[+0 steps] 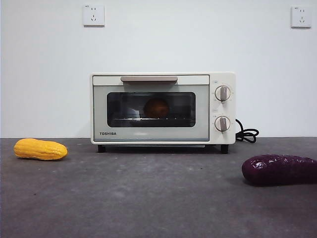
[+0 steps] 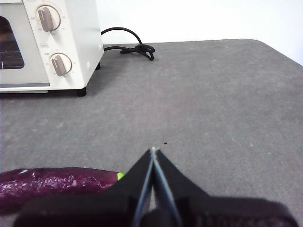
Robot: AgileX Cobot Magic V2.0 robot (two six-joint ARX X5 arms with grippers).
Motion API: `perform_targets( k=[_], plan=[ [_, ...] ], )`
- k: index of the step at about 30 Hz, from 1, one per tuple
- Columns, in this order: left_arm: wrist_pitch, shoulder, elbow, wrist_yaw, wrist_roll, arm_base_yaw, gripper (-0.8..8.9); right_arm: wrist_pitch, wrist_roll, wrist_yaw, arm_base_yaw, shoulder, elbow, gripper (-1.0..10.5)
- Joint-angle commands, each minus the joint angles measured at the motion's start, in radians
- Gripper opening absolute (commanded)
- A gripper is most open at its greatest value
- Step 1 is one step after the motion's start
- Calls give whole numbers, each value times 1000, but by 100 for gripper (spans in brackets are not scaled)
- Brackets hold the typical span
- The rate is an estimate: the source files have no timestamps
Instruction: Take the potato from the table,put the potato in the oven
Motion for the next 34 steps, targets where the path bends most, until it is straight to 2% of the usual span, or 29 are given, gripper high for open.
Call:
perform_targets(
  k=[1, 34],
  plan=[
    [5, 0, -10, 3, 14, 3, -4, 6, -6, 4, 14, -2, -10, 1],
    [5, 0, -10, 3, 13, 3, -4, 6, -6, 7, 33, -2, -10, 1]
  ],
)
